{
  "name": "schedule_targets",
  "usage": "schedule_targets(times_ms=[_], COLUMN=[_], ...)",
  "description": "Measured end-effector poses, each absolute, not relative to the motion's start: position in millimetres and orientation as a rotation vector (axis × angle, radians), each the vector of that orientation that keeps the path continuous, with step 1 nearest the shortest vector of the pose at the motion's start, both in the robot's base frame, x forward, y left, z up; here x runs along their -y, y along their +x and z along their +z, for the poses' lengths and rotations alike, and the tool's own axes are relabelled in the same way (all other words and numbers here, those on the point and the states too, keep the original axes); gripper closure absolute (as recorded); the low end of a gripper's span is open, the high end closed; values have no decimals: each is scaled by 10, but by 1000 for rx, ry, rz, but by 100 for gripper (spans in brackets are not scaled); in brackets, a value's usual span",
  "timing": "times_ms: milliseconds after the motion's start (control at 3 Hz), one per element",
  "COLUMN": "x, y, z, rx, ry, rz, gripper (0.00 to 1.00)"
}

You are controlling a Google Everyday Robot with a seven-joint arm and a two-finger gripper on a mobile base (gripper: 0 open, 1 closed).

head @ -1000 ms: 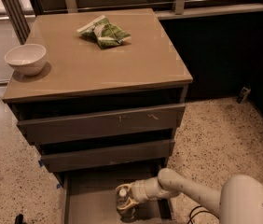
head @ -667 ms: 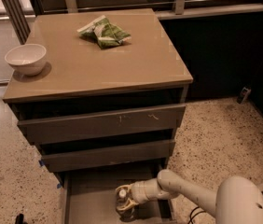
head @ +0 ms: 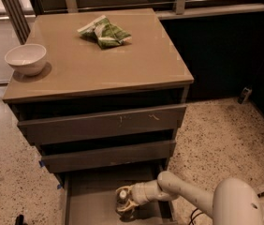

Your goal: Place blue plastic bottle into bottom drawer

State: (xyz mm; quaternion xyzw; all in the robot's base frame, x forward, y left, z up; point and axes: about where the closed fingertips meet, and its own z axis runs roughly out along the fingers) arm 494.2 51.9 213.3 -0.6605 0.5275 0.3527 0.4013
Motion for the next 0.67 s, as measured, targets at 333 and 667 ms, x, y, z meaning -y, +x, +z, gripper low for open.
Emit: schedule_targets(times_ms=[333,667], x=[-546,-548], y=[4924,4923], z=[2061,2056], rx=[-1343,-1344], ry=[-1674,-1674], rz=[910,911], gripper=[100,84])
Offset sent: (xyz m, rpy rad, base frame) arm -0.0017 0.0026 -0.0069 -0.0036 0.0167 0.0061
